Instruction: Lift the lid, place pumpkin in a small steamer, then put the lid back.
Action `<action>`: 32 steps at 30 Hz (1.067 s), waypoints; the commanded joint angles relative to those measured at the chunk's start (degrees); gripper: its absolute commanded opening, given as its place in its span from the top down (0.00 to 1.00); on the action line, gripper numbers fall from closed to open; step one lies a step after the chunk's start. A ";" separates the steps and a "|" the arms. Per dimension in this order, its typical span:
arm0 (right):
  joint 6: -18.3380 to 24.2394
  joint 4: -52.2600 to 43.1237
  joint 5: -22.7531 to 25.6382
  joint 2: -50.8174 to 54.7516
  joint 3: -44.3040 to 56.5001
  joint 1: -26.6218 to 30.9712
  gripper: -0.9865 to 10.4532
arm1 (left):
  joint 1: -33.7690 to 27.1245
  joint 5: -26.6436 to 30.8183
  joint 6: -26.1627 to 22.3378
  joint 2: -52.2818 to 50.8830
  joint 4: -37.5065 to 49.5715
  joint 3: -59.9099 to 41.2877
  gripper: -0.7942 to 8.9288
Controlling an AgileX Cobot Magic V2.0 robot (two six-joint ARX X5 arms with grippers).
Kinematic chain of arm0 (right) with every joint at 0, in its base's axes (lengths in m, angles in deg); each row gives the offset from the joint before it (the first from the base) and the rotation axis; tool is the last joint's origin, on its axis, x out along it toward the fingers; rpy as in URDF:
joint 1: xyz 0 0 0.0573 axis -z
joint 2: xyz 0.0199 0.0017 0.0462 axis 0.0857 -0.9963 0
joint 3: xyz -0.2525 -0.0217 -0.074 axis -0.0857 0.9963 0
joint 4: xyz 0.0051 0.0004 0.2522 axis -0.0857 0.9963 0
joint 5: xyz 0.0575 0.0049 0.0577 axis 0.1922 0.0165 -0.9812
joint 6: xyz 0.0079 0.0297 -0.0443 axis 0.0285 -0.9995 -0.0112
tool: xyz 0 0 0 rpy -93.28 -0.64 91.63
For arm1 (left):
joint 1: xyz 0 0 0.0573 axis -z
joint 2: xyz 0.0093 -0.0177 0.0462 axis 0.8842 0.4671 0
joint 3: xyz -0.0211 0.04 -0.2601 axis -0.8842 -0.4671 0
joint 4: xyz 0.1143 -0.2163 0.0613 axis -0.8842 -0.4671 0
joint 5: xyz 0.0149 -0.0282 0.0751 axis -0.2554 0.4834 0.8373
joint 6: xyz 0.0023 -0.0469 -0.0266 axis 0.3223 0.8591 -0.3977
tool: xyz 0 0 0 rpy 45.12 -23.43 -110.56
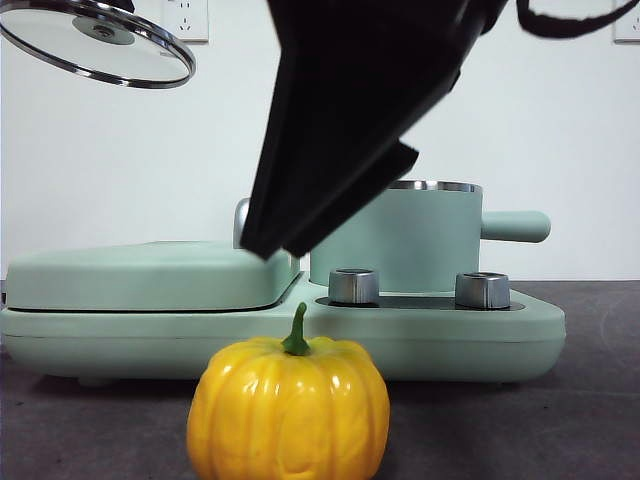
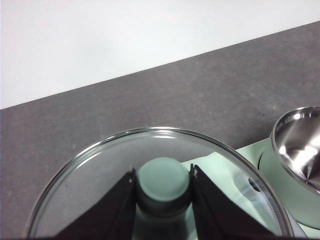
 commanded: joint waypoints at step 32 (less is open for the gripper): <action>5.05 -2.34 5.46 -11.80 -1.18 -3.32 0.53 | 0.17 0.11 -0.24 -0.11 1.79 0.87 0.91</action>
